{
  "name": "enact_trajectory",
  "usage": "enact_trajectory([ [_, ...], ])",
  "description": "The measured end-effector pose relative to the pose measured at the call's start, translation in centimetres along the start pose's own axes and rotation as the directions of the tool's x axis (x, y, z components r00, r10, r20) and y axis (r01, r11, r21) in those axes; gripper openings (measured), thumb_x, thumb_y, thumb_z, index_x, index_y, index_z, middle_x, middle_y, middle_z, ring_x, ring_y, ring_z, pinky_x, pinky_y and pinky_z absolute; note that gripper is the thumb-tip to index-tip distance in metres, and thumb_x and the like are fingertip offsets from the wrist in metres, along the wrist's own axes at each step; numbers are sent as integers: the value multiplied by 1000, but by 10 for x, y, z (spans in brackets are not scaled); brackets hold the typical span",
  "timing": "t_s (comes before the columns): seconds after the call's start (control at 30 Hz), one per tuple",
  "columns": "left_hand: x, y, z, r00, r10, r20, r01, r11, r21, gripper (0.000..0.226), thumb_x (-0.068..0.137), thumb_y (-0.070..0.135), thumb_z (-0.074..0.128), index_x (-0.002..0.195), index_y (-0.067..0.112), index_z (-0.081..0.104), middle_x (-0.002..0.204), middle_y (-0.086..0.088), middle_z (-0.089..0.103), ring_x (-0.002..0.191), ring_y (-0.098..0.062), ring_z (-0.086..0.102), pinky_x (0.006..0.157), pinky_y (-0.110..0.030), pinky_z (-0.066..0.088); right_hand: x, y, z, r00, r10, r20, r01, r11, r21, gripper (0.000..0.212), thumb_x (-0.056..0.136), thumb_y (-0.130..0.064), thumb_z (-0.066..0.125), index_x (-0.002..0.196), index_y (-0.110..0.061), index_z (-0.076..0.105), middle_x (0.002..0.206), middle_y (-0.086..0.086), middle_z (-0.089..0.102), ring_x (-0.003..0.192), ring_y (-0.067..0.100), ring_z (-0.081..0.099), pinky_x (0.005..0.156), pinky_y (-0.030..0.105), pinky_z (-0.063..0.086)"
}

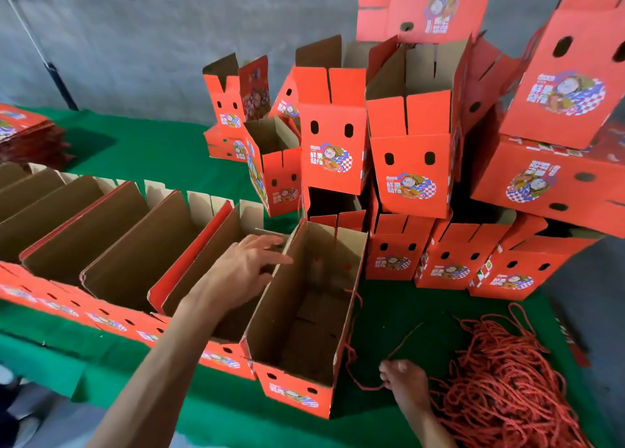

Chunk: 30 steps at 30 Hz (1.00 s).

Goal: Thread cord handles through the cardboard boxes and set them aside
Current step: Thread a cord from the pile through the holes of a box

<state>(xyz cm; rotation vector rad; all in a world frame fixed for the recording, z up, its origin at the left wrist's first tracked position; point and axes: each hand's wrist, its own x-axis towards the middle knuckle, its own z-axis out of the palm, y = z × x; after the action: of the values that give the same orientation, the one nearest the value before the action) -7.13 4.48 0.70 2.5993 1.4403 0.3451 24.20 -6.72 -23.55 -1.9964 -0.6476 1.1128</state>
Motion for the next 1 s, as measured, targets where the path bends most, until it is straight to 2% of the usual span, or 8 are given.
enact_trajectory([
  [0.1, 10, 11, 0, 992, 104, 73, -112, 986, 124, 26, 92, 26, 71, 109, 46, 72, 159, 12, 35, 152, -11, 20, 121, -47, 31, -4, -10, -9, 992, 126, 25, -124, 887, 445, 10, 99, 4, 57, 96, 10, 65, 84, 24, 72, 76, 32, 68, 75, 43, 55],
  [0.23, 18, 19, -7, 990, 119, 68, -126, 987, 104, 20, 83, 18, 73, 81, 38, 74, 154, 13, 42, 149, -10, 23, 118, -39, 26, 0, -17, -29, 969, 246, 33, -180, 607, 774, 18, 103, -3, 50, 94, 0, 66, 66, 7, 69, 39, 8, 58, 42, 22, 51],
  [0.53, 26, 62, 5, 974, 142, 176, -120, 984, -129, 21, 84, 24, 66, 89, 44, 66, 159, 12, 37, 152, -10, 24, 125, -40, 22, -4, -23, -53, 967, 224, 119, -242, 678, 694, 20, 105, -13, 49, 101, -7, 69, 56, -5, 60, 30, 3, 25, 30, 16, 17],
  [0.67, 33, 74, 4, 953, 164, 256, -165, 986, -18, 23, 83, 36, 70, 103, 47, 66, 167, 10, 23, 157, -12, 3, 127, -49, 14, -16, -27, -47, 976, 193, 106, -217, 766, 605, 18, 99, -11, 59, 87, -11, 74, 46, -6, 46, 36, 8, 23, 33, 21, 16],
  [0.77, 40, 80, 4, 940, 238, 243, -260, 964, 61, 23, 84, 43, 77, 105, 43, 68, 167, 9, 23, 157, -10, -1, 127, -43, 7, -24, -28, -53, 988, 154, 14, -134, 800, 585, 26, 87, -10, 72, 62, -13, 67, 49, 3, 45, 38, 15, 34, 43, 25, 27],
  [0.87, 46, 86, 1, 931, 305, 200, -318, 948, 35, 21, 82, 45, 80, 100, 38, 73, 157, 14, 42, 155, -6, 12, 124, -33, 6, -24, -28, -67, 975, 151, -164, -5, 751, 661, 14, 86, 3, 71, 77, -6, 77, 72, 15, 72, 60, 25, 65, 63, 33, 53],
  [0.93, 49, 94, 4, 926, 337, 171, -337, 941, -29, 20, 81, 42, 82, 96, 33, 75, 140, 15, 60, 147, -4, 32, 122, -28, 13, -19, -28, -84, 958, 167, -233, 53, 695, 718, 8, 86, 5, 72, 92, 0, 76, 87, 20, 75, 79, 32, 70, 82, 41, 57],
  [1.0, 52, 106, 10, 925, 340, 168, -327, 940, -101, 20, 82, 42, 81, 94, 28, 73, 118, 12, 71, 125, -9, 56, 114, -31, 36, -13, -27, -99, 953, 132, -274, 124, 654, 746, 8, 88, 6, 70, 92, 0, 75, 85, 17, 77, 75, 28, 73, 78, 36, 61],
])
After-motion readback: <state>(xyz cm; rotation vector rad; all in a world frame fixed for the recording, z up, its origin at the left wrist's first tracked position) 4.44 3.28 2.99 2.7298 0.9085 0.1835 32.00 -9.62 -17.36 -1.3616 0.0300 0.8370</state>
